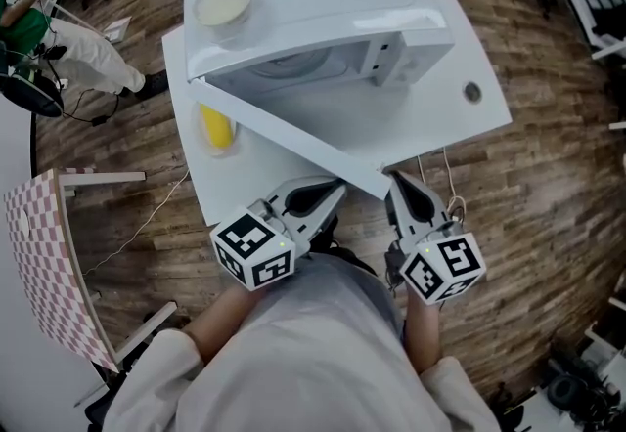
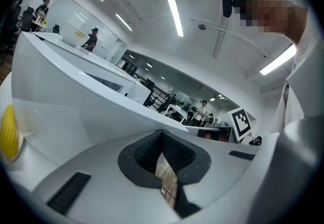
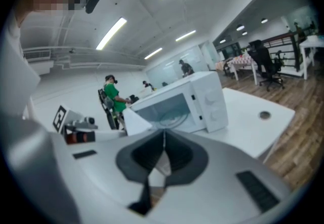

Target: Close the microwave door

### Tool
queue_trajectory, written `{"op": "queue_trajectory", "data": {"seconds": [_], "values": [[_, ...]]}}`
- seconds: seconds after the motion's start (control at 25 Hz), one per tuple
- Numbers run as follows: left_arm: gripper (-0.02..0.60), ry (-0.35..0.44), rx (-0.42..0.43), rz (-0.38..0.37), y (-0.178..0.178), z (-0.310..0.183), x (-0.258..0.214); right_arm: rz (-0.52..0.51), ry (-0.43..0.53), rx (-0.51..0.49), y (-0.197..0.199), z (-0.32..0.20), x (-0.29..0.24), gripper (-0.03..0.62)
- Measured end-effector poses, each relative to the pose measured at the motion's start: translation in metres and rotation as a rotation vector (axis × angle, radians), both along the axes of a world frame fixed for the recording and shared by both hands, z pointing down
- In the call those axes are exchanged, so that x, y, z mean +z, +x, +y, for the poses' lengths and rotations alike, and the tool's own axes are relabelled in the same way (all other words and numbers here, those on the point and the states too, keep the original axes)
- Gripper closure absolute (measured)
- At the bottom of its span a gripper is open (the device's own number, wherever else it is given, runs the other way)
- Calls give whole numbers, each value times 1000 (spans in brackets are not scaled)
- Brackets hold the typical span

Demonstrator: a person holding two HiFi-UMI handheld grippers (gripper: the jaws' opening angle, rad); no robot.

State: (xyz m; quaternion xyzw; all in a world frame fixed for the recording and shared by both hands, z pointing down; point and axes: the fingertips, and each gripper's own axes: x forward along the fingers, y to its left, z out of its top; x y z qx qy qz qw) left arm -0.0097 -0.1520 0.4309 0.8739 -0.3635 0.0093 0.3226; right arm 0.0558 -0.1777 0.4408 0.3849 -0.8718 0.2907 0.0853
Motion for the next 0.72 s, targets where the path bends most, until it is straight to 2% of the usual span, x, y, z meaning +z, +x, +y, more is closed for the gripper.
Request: {"op": "queue_trajectory", "data": {"seconds": [0.48, 0.72], "values": [[569, 22, 3, 4, -6, -29, -8, 49, 19, 42, 11, -32, 3, 571], [569, 36, 47, 16, -8, -36, -8, 69, 26, 81, 12, -43, 5, 571]]}}
